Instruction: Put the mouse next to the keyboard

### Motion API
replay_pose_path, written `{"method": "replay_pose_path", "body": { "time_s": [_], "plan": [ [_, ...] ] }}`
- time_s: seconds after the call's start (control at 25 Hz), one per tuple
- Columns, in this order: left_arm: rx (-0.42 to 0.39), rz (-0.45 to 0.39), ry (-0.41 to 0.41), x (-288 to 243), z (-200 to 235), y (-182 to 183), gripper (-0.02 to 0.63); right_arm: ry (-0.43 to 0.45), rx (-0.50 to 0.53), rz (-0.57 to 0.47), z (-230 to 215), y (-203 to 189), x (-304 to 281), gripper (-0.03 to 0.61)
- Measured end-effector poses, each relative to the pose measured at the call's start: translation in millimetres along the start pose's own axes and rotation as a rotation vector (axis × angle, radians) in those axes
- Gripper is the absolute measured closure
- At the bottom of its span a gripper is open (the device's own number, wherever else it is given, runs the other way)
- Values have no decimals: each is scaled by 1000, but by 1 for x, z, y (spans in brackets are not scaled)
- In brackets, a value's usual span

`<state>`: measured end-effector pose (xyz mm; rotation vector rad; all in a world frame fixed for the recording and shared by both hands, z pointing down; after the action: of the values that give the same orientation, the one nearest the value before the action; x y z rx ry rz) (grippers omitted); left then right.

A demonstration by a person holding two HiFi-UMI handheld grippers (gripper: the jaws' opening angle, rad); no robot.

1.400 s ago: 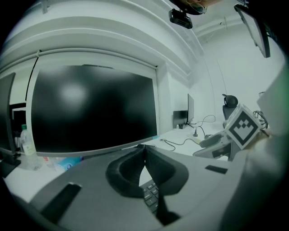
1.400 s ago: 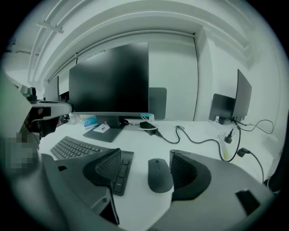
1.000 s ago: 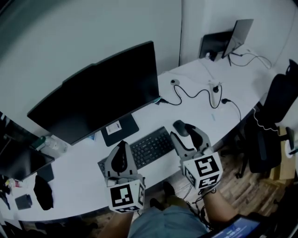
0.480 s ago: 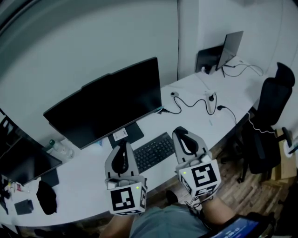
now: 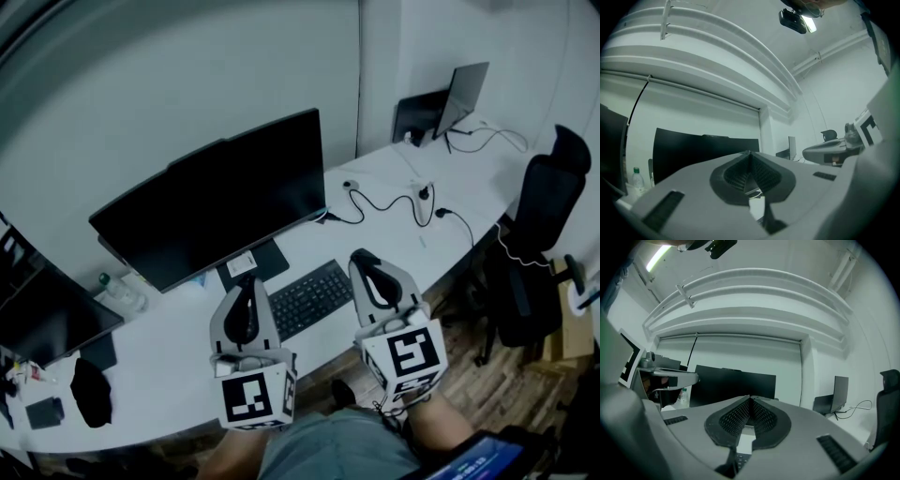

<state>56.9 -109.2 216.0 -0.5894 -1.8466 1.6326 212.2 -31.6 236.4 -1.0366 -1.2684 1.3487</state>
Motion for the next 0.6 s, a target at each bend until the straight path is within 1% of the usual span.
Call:
{"method": "replay_pose_path", "body": {
  "time_s": [0.2, 0.4, 0.6],
  "plan": [
    [16, 11, -7, 3, -4, 0, 609, 5, 10, -1, -1, 2, 2, 565],
    [-1, -18, -3, 2, -3, 5, 609, 5, 11, -8, -1, 6, 1, 565],
    [6, -8, -8, 1, -5, 2, 609, 3, 10, -10, -1, 6, -1, 565]
  ]
}}
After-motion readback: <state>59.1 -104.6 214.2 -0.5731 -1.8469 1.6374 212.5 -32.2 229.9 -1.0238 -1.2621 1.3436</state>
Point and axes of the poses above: the fingertips, and each gripper's own axes: x backward along the fingers, z to its left, y out of its top, the point moved 4 cm from there along x, backward along the fingers, and after that the axes turned 2 degrees about -x, right-handed, at the moved point
